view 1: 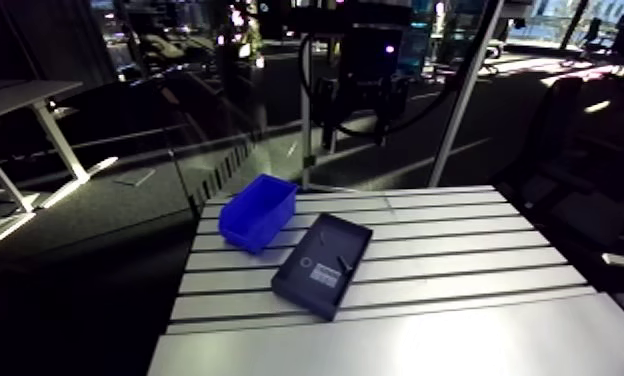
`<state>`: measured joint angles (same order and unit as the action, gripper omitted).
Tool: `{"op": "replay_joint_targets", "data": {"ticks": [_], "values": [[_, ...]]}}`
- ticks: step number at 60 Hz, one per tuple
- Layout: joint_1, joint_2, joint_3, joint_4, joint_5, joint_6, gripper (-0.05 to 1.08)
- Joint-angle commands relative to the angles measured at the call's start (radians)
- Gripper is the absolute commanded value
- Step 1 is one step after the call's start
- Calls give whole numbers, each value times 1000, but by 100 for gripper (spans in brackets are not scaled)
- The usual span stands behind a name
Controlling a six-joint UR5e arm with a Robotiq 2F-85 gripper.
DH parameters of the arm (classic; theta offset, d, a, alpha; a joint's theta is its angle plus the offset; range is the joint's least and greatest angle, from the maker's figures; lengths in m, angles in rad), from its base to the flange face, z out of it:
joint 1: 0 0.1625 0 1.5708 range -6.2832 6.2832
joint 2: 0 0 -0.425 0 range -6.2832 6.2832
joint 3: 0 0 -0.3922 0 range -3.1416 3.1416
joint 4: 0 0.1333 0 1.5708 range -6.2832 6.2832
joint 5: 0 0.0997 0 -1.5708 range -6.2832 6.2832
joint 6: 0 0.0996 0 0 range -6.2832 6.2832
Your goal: Pick up the M10 bolt from the tray and put it into the blue bin.
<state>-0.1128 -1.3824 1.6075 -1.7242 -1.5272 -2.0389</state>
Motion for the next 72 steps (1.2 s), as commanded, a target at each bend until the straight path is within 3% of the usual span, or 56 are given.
{"op": "replay_joint_targets", "data": {"ticks": [1, 18, 21, 31, 34, 39, 56, 72], "values": [[5, 31, 38, -38, -13, 2, 1], [5, 74, 73, -105, -33, 14, 3], [7, 86, 74, -117, -49, 17, 5], [22, 102, 90, -154, -73, 19, 7], [29, 109, 100, -171, -87, 19, 8], [46, 123, 114, -196, -105, 19, 14], [56, 143, 138, -228, -104, 35, 37], [64, 156, 144, -233, -98, 44, 45]]}}
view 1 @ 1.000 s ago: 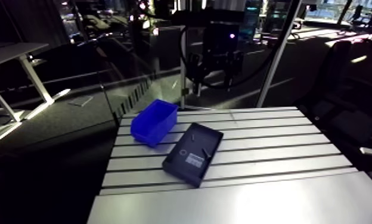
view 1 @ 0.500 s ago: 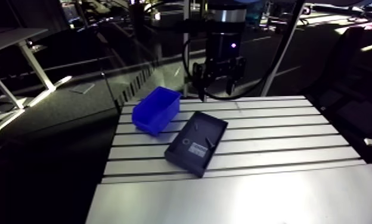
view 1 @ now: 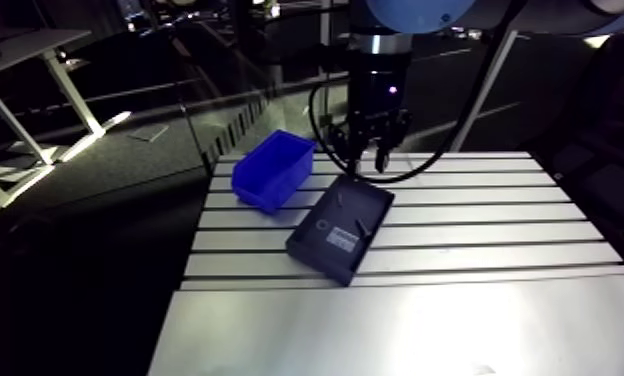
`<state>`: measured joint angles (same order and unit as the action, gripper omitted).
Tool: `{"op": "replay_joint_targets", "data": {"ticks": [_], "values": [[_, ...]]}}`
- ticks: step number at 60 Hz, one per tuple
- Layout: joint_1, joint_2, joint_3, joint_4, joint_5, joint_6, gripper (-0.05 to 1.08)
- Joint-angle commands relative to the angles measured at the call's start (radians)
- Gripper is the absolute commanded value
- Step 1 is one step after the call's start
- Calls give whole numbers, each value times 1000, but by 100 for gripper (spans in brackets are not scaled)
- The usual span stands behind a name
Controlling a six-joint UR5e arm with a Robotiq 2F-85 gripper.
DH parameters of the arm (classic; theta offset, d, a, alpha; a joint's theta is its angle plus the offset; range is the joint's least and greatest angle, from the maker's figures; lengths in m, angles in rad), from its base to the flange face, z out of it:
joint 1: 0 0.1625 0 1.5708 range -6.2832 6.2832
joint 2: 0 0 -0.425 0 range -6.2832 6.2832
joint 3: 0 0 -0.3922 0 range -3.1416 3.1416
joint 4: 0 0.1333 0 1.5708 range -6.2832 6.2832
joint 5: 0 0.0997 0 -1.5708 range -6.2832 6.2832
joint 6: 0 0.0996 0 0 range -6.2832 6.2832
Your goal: Pick up the M10 bolt from the tray and put it into the blue bin.
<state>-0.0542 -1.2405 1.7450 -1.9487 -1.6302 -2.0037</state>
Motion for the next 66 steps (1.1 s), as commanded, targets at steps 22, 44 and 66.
{"op": "replay_joint_targets", "data": {"ticks": [22, 44, 66], "values": [[24, 26, 23, -72, 13, 6, 57], [17, 28, 35, -84, 13, 7, 57], [13, 42, 58, -99, 13, 33, 57]]}}
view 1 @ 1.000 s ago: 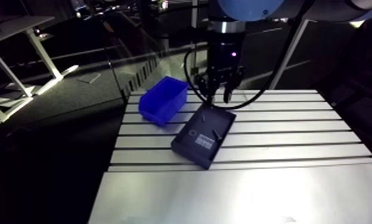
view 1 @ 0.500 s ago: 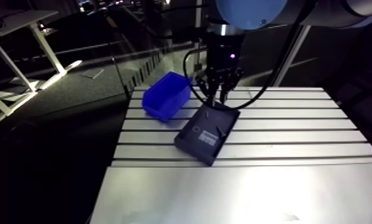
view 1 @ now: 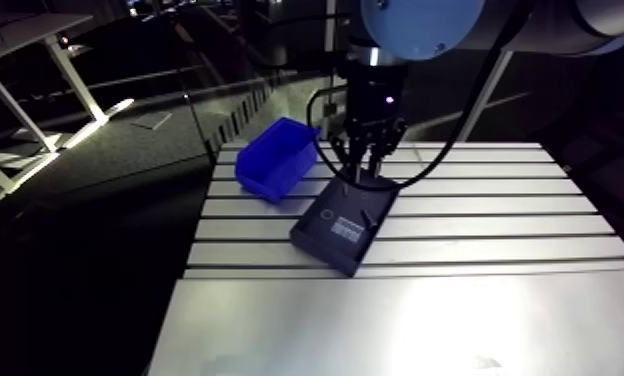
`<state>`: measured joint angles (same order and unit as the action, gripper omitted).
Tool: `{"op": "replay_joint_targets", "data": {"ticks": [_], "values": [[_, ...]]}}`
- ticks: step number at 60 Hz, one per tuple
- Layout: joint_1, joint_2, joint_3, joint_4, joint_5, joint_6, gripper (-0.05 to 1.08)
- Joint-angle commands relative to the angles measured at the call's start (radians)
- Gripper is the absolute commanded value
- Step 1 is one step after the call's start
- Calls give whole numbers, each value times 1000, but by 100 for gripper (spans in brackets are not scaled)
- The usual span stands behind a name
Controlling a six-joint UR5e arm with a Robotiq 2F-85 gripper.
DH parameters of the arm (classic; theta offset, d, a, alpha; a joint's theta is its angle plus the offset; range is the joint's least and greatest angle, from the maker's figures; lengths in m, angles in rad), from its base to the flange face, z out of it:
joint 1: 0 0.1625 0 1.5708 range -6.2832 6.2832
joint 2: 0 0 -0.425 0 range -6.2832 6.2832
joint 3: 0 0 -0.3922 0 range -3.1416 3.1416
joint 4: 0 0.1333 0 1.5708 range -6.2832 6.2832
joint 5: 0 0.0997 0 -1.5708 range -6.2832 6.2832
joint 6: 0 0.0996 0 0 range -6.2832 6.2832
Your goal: Pick up the M10 bolt from the tray and put it into the blue bin.
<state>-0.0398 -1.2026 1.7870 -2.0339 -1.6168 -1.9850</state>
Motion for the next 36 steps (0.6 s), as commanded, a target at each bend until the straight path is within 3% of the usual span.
{"op": "replay_joint_targets", "data": {"ticks": [1, 36], "values": [[-2, 5, 20, -22, -1, 16, 57], [-3, 21, 48, -50, 1, 54, 58]]}}
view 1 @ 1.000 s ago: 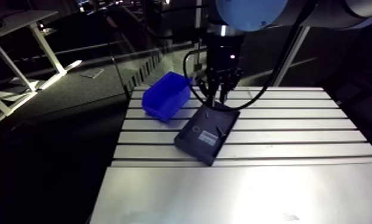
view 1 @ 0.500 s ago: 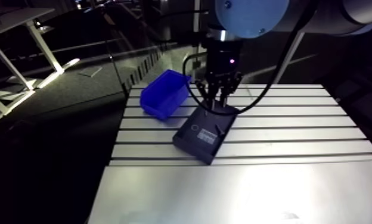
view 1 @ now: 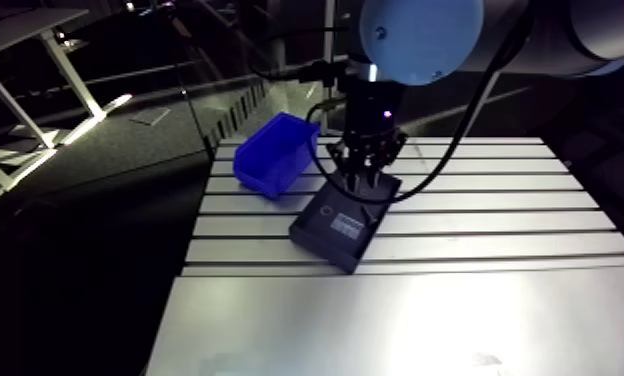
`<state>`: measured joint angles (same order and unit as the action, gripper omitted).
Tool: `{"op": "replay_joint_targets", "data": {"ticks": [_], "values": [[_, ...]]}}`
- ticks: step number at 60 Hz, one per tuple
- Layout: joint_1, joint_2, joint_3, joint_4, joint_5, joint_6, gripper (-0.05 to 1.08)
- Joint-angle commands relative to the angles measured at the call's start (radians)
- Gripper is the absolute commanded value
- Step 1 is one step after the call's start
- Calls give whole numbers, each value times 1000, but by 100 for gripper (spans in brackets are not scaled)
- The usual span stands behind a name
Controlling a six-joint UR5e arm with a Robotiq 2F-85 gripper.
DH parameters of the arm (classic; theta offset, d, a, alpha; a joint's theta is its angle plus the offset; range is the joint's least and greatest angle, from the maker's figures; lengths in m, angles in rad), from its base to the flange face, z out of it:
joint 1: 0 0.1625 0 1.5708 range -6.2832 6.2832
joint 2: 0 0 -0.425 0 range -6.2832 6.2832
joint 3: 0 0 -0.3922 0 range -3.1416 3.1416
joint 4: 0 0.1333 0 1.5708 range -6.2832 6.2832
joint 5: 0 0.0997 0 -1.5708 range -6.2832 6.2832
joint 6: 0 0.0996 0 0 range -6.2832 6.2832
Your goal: Pick up the M10 bolt from the tray and put it into the blue bin.
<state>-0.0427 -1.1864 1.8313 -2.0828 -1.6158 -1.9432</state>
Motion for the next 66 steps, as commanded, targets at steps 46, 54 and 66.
{"op": "replay_joint_targets", "data": {"ticks": [46, 54, 66], "values": [[-17, 18, 45, -24, -2, 33, 58], [-17, 18, 50, -29, -3, 33, 58], [-17, 18, 53, -29, -3, 33, 58]]}}
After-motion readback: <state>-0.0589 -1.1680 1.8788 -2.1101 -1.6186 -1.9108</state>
